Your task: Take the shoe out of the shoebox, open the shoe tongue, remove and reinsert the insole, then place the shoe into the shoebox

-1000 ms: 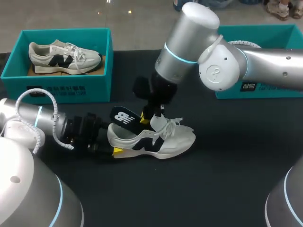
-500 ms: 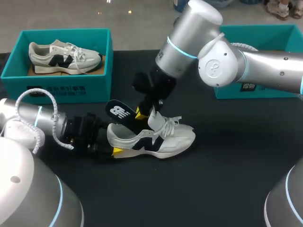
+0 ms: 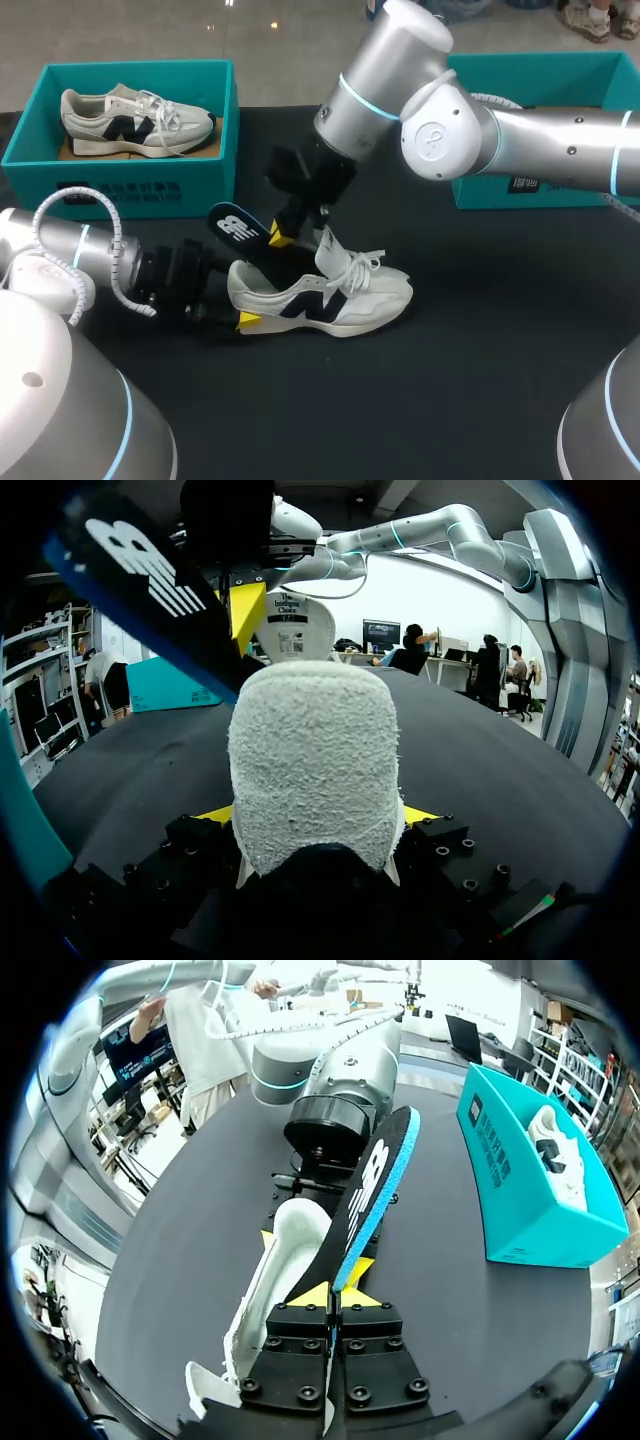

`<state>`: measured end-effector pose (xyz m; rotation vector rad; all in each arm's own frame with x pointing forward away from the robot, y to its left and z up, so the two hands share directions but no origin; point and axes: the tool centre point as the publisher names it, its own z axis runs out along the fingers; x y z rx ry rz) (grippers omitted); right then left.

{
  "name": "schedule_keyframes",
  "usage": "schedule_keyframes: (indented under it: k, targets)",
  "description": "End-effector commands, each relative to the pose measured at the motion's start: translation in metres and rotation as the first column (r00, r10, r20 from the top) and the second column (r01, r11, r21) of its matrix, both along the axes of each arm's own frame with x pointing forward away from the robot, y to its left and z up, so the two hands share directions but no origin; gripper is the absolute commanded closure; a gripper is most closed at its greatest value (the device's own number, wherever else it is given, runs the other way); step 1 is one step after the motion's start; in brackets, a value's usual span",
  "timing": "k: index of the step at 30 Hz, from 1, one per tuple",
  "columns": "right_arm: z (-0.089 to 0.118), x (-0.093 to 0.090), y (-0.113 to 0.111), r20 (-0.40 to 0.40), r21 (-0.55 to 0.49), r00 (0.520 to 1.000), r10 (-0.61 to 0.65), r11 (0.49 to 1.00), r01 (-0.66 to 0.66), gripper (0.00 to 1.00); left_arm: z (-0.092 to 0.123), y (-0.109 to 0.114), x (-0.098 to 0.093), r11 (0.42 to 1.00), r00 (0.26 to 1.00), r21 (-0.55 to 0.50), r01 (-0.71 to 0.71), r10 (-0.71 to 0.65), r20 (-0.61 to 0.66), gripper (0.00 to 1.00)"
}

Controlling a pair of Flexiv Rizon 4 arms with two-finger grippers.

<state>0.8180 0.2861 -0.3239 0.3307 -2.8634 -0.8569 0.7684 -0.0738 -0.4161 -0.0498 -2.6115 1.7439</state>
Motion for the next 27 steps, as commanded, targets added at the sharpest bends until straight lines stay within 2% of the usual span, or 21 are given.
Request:
schedule_keyframes:
  k: [1,17,27]
  targets:
    - [-0.0020,-0.0017,0.0002,0.004,0.004,1.000,-0.003,1.000,0.003,1.00,0.0002,-0.0006,-0.0008,1.000,1.000,0.004,0.001,-0.001,0.000,1.00]
    - [-0.0020,-0.0017,0.0002,0.004,0.004,1.000,-0.003,1.000,0.003,1.00,0.0002,-0.0006,-0.0008,1.000,1.000,0.004,0.001,-0.001,0.000,1.00]
    - [0.0047,0.0063,0.0094,-0.008,0.035,1.000,0.017,0.999,-0.017,1.00,0.0002,-0.0006,-0.0008,1.000,1.000,0.004,0.001,-0.001,0.000,1.00]
